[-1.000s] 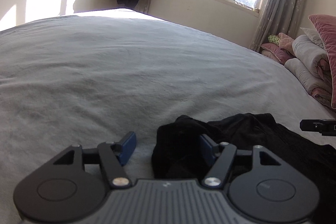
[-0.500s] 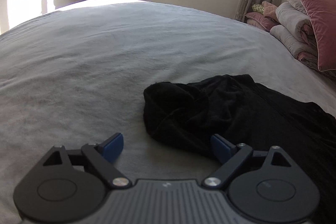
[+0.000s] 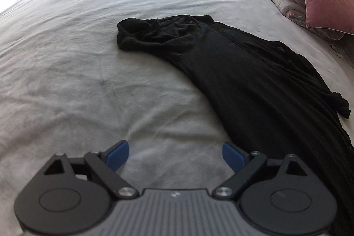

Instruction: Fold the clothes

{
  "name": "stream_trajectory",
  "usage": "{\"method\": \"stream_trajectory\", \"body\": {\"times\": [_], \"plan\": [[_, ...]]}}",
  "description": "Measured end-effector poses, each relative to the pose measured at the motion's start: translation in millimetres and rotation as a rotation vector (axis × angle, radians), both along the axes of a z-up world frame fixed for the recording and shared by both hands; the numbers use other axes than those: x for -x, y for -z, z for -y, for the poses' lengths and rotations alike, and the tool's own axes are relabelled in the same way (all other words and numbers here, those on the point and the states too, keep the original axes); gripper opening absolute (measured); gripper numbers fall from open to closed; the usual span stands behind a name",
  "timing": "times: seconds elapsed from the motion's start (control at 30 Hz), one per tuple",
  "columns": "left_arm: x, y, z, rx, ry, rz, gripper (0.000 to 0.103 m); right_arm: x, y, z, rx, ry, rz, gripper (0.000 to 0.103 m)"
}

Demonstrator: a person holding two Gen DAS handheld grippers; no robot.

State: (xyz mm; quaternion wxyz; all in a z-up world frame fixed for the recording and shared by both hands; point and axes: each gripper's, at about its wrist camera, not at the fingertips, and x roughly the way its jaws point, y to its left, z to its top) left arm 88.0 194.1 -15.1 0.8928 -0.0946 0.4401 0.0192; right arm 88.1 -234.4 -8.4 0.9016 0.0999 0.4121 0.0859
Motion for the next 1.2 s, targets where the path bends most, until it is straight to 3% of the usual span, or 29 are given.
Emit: {"method": "stream_trajectory", "body": {"times": [0.13,0.17,0.27,0.43,0.6,0.73,0.9,0.93,0.97,1.0,1.07,1.2], "plan": [[32.3,-7.6,8.6,0.112,-0.001,-0.015,0.053,26.6,10.7,16.3,-0.042,0.011,-0.01,0.058],[38.2,-8.0,9.4,0.147,0.002,-0.02,0.048,32.8,13.7,21.8,-0.058,0.019,-0.011,0.057],[61.9,-3.1,11.3,0.292,0.013,-0.035,0.045,50.0,21.5,37.5,-0.113,0.035,-0.01,0.043],[105.0,8.3,17.2,0.471,0.038,-0.052,0.043,78.6,22.7,57.6,-0.174,0.002,-0.029,0.042],[140.9,15.9,30.0,0.542,0.074,-0.048,0.044,103.1,25.5,70.1,-0.225,-0.049,-0.082,0.042],[158.2,24.3,38.9,0.573,0.064,-0.013,0.044,116.4,29.3,75.7,-0.286,-0.09,-0.125,0.042],[166.5,28.5,47.8,0.653,0.093,-0.043,0.043,122.6,34.9,78.6,-0.347,-0.119,-0.165,0.04],[168.0,30.1,52.4,0.655,0.107,-0.058,0.033,123.2,35.5,77.9,-0.352,-0.132,-0.171,0.036],[168.8,32.4,57.6,0.65,0.12,-0.078,0.016,123.7,36.8,77.4,-0.358,-0.144,-0.18,0.032],[170.2,32.9,61.2,0.629,0.117,-0.086,0.007,124.1,38.9,77.1,-0.366,-0.152,-0.193,0.025],[175.6,25.2,63.8,0.585,0.102,-0.062,0.004,124.9,40.7,78.8,-0.374,-0.148,-0.209,0.012],[193.2,-14.6,56.4,0.487,0.077,0.087,0.004,130.2,30.7,84.6,-0.38,-0.137,-0.193,0.01]]}}
